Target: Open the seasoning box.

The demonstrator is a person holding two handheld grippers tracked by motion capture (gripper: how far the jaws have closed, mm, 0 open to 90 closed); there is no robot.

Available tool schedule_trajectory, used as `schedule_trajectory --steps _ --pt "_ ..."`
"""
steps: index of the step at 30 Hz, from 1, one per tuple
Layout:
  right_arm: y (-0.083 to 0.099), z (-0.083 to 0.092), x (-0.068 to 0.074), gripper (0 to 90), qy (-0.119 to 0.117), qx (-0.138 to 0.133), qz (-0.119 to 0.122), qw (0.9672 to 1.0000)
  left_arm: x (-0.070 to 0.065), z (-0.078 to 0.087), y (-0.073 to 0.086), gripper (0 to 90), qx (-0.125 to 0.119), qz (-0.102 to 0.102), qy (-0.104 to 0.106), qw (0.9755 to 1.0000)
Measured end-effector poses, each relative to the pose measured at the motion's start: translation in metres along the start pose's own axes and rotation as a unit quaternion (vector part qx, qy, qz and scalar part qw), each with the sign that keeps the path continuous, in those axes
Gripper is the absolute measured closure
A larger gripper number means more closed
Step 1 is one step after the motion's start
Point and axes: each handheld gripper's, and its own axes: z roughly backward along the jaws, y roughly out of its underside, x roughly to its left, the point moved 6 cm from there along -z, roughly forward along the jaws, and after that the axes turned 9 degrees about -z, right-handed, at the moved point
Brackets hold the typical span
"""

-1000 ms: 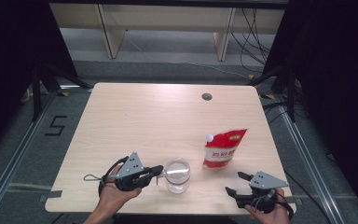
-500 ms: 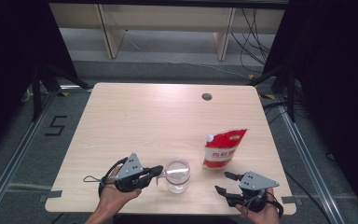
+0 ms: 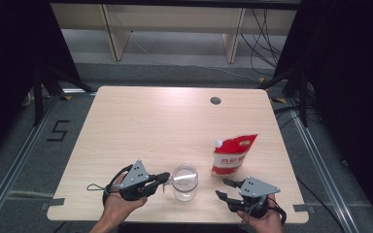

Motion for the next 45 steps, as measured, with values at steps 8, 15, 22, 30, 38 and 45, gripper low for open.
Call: schedule_trajectory --steps 8,15,22,30,38,45 --pt "-0.008 -0.005 0.006 64.6 -0.006 -0.015 -0.002 0.9999 0.001 0.001 0.001 88.8 -0.002 -0.009 -0.002 1.0000" --pt "-0.013 -0.013 0.011 71.5 -0.016 -0.021 0.012 0.9996 0.000 0.001 0.002 88.8 -0.009 -0.004 -0.002 0.9999" --pt "-0.017 -0.021 0.014 77.1 -0.023 -0.020 0.010 0.9995 0.000 0.001 0.002 88.8 -0.012 -0.012 -0.004 0.9998" --pt "-0.024 -0.029 0.017 80.8 -0.037 -0.029 0.012 0.9988 -0.001 0.001 0.003 88.9 -0.012 -0.003 -0.008 0.9999" --pt "-0.026 -0.035 0.019 84.2 -0.039 -0.025 0.008 0.9989 0.000 0.002 0.004 89.1 -0.012 -0.009 -0.011 0.9998" --pt "-0.030 -0.037 0.022 85.2 -0.052 -0.036 0.003 0.9980 0.000 0.003 0.004 89.1 -0.009 -0.010 -0.008 0.9999"
